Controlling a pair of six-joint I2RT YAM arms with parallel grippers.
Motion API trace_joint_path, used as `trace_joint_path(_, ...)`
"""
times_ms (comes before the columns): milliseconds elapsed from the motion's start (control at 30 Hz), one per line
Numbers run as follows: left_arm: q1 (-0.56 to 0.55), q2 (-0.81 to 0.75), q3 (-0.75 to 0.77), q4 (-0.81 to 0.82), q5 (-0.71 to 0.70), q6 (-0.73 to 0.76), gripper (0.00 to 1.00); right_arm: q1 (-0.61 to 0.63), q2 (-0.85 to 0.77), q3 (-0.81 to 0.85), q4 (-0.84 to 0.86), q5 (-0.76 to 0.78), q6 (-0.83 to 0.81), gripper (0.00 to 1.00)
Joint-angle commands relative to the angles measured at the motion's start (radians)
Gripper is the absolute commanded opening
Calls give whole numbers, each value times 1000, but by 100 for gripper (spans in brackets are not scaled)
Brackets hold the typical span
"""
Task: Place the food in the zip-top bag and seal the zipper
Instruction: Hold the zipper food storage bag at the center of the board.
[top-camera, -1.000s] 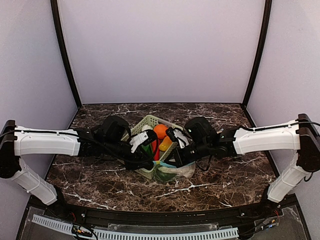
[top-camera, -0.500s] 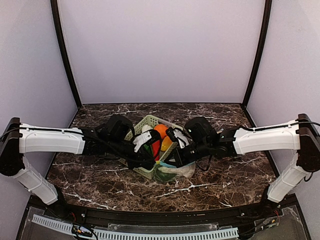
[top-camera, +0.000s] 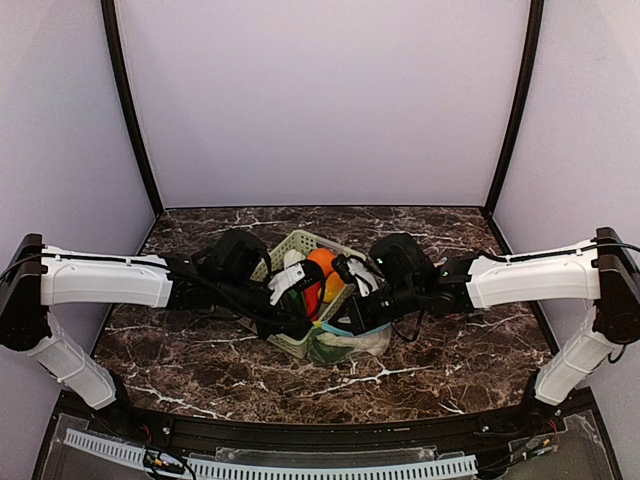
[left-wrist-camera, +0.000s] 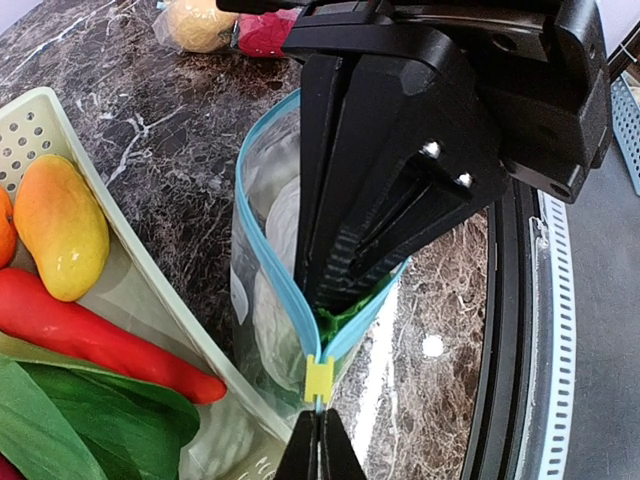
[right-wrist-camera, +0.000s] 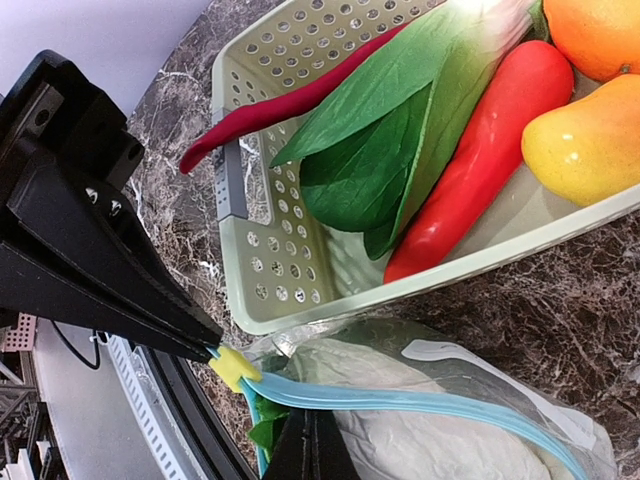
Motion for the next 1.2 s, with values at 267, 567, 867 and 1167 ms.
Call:
trace_joint_path(267,4,27,18,96,108,-37,1,-2,70,-20,74,-95,19,0)
trace_joint_path(567,5,-16,-3,76,27,-15,1,-5,-2,-29,-4,-4,9,4)
trace_joint_path(867,11,-71,-40,89,24,-26,1,-21,-210,-50,-153,83,-50,43)
trace_joint_path(1167,12,-54,-22,91,52,-29,1,-10,-214,-2,-86,-27,-282,34)
